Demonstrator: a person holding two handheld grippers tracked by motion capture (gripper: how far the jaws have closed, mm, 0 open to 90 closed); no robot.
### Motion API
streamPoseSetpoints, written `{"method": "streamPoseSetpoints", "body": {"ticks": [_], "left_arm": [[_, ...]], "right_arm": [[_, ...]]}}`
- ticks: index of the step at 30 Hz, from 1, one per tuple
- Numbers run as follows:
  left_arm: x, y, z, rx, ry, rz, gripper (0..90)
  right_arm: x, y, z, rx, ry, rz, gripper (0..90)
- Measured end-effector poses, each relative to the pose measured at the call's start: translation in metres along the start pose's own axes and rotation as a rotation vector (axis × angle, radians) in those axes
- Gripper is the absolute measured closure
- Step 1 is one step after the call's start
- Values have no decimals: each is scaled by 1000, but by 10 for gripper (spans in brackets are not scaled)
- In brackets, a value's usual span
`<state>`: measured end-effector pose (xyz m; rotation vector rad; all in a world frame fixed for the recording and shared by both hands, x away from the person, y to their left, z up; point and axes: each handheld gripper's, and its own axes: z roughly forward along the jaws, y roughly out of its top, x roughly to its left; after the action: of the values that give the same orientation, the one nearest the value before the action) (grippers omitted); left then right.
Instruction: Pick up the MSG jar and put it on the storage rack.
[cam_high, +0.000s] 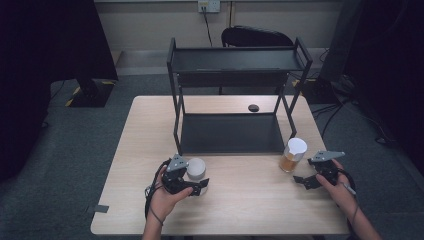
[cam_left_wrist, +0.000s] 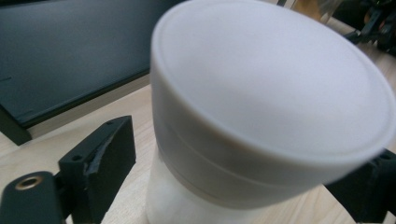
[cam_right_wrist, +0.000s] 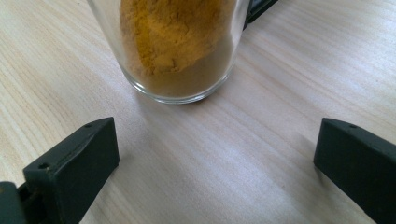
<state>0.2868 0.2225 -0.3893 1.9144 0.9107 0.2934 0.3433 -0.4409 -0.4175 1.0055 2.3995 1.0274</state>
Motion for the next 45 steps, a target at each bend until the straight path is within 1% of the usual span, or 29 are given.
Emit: {"method": "streamPoseSetpoints", "body": {"ticks": [2, 3, 5, 6, 7, 9, 10, 11, 12, 13, 14, 17, 18, 21, 23, 27, 31, 33, 34, 36, 37, 38, 41, 42, 45], "left_arm": [[0, 0, 1, -5, 0, -4, 140], [0, 1, 1, -8, 2, 0, 154], [1, 2, 1, -9, -1, 14, 223], [1, 2, 1, -9, -1, 14, 231], [2, 5, 1, 1, -11, 22, 250], [2, 6, 1, 3, -12, 30, 281], [-2, 11, 0, 21, 1, 59, 290], [-5, 14, 0, 32, 11, 75, 299], [-7, 17, 0, 40, 20, 85, 308], [-7, 17, 0, 40, 20, 85, 315], [-10, 22, 0, 56, 33, 99, 320], [-13, 29, 0, 77, 43, 118, 336], [-13, 31, 0, 81, 46, 120, 339], [-11, 34, 1, 84, 43, 104, 342], [-10, 35, 2, 80, 42, 90, 343], [-7, 37, 6, 72, 38, 78, 343], [-8, 44, 8, 77, 29, 88, 343], [-7, 46, 9, 75, 25, 87, 343], [-6, 50, 11, 72, 15, 83, 343], [-6, 52, 12, 71, 15, 90, 343], [-7, 56, 13, 69, 15, 96, 343], [-7, 56, 13, 69, 15, 96, 343], [-7, 65, 16, 64, 13, 102, 343], [-7, 65, 16, 64, 13, 102, 343], [-6, 74, 20, 72, 7, 110, 343]], "right_arm": [[0, 0, 0, 0, 0, 0, 0], [0, 0, 0, 0, 0, 0, 0], [0, 0, 0, 0, 0, 0, 0], [0, 0, 0, 0, 0, 0, 0], [0, 0, 0, 0, 0, 0, 0], [0, 0, 0, 0, 0, 0, 0], [0, 0, 0, 0, 0, 0, 0], [0, 0, 0, 0, 0, 0, 0], [0, 0, 0, 0, 0, 0, 0], [0, 0, 0, 0, 0, 0, 0], [0, 0, 0, 0, 0, 0, 0], [0, 0, 0, 0, 0, 0, 0], [0, 0, 0, 0, 0, 0, 0], [0, 0, 0, 0, 0, 0, 0], [0, 0, 0, 0, 0, 0, 0], [0, 0, 0, 0, 0, 0, 0], [0, 0, 0, 0, 0, 0, 0], [0, 0, 0, 0, 0, 0, 0], [0, 0, 0, 0, 0, 0, 0], [0, 0, 0, 0, 0, 0, 0], [0, 0, 0, 0, 0, 0, 0], [0, 0, 0, 0, 0, 0, 0], [0, 0, 0, 0, 0, 0, 0], [0, 0, 0, 0, 0, 0, 0], [0, 0, 0, 0, 0, 0, 0]]}}
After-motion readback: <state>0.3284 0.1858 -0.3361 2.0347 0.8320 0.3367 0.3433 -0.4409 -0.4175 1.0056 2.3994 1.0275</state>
